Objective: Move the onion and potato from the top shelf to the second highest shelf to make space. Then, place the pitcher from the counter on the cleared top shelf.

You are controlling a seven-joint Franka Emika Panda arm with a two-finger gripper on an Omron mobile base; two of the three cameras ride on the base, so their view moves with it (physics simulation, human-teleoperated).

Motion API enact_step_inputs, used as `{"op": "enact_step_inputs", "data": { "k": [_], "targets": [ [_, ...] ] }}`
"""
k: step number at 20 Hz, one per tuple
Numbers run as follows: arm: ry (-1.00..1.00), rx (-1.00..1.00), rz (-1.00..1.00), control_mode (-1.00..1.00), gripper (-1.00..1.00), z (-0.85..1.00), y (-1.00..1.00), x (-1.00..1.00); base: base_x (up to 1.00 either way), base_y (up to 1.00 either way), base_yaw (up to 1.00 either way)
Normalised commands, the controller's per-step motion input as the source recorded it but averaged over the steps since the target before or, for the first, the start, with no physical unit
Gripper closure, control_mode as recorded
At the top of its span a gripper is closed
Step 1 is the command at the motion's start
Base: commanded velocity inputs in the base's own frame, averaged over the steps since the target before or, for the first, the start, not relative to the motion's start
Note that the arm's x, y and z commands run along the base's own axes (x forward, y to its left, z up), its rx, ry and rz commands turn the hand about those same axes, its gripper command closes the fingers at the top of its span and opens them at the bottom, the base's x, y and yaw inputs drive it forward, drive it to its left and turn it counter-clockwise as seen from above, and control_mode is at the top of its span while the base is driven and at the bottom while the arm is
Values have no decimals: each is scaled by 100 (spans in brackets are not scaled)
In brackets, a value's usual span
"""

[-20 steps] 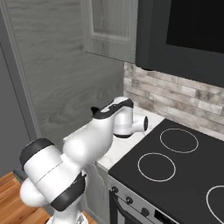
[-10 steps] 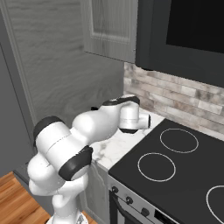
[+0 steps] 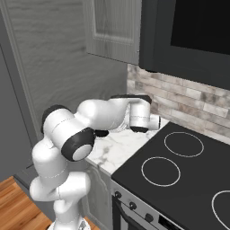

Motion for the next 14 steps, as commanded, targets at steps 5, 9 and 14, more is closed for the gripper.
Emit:
{"op": "enact_step_inputs", "data": {
  "k": [5, 9, 14],
  "targets": [
    [-4, 0, 0, -100, -100, -9, 0, 29, 0, 0, 0],
    [-2, 0, 0, -100, -100, -19, 0, 30, 0, 0, 0],
    [0, 0, 0, -100, -100, -19, 0, 40, 0, 0, 0]
  ]
}}
